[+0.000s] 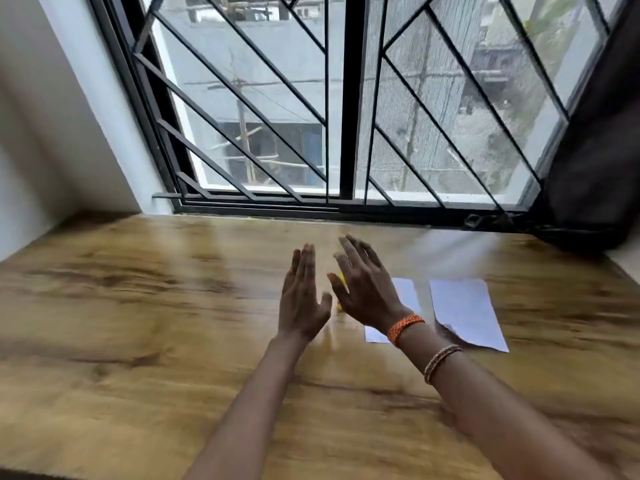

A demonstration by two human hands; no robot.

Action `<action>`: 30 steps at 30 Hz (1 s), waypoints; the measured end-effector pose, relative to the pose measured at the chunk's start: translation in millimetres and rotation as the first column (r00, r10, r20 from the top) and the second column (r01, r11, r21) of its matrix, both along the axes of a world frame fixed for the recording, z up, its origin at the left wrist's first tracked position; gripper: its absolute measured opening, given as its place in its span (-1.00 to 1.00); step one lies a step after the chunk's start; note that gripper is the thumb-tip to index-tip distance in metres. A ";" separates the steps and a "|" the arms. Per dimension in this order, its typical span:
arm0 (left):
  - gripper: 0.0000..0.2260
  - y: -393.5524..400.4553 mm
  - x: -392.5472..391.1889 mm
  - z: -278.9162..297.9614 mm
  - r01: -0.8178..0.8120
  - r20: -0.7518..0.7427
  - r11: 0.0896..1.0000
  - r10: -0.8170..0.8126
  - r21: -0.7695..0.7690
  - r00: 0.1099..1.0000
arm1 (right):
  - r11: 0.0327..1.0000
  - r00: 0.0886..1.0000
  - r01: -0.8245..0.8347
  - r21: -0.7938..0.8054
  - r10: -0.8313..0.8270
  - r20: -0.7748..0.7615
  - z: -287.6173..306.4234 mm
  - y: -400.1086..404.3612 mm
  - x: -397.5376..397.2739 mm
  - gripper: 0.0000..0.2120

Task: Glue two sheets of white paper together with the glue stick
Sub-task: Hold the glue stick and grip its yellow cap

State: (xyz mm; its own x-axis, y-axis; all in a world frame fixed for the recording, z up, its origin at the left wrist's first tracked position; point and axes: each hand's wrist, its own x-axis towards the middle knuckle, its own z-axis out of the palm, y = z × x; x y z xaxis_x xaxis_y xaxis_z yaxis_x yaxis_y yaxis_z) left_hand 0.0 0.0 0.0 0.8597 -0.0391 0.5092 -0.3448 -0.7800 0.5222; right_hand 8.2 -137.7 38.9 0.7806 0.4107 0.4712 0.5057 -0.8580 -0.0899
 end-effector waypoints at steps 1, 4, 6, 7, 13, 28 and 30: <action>-0.26 0.9 0.5 -5.5 0.030 -0.043 0.999 -0.029 0.015 0.999 | 1.000 1.000 -0.013 -0.016 0.012 -0.019 -7.2 1.3 -0.4 -0.60; -0.31 2.2 4.4 -12.6 0.101 -0.246 0.995 -0.103 -0.021 0.964 | 1.000 0.994 -0.001 0.027 0.004 -0.107 -17.0 4.6 -5.8 -0.63; -0.59 -2.1 0.6 -16.4 0.150 -0.329 0.969 -0.208 -0.194 0.921 | 0.998 0.996 0.020 0.061 -0.015 -0.083 -27.3 7.1 -11.0 -0.69; -0.73 -3.9 -0.2 -18.8 0.152 -0.321 0.952 -0.237 -0.267 0.917 | 0.996 0.998 0.015 0.083 -0.010 -0.066 -29.1 6.9 -14.0 -0.74; -0.82 -2.7 -12.9 -26.6 0.126 -0.036 0.973 -0.136 -0.196 0.990 | 0.936 0.997 -0.037 0.349 0.059 -0.052 -30.3 6.4 -37.7 -0.89; -0.82 -4.1 -5.2 -26.0 -0.008 0.419 0.988 -0.057 0.153 0.906 | 0.895 0.972 -0.133 0.426 0.034 0.233 -40.5 -7.8 -38.2 -0.80; -0.82 -4.7 -5.3 -24.8 -0.012 0.435 0.986 -0.063 0.168 0.898 | 0.923 0.960 -0.156 0.352 0.057 0.275 -37.9 -9.0 -39.5 -0.80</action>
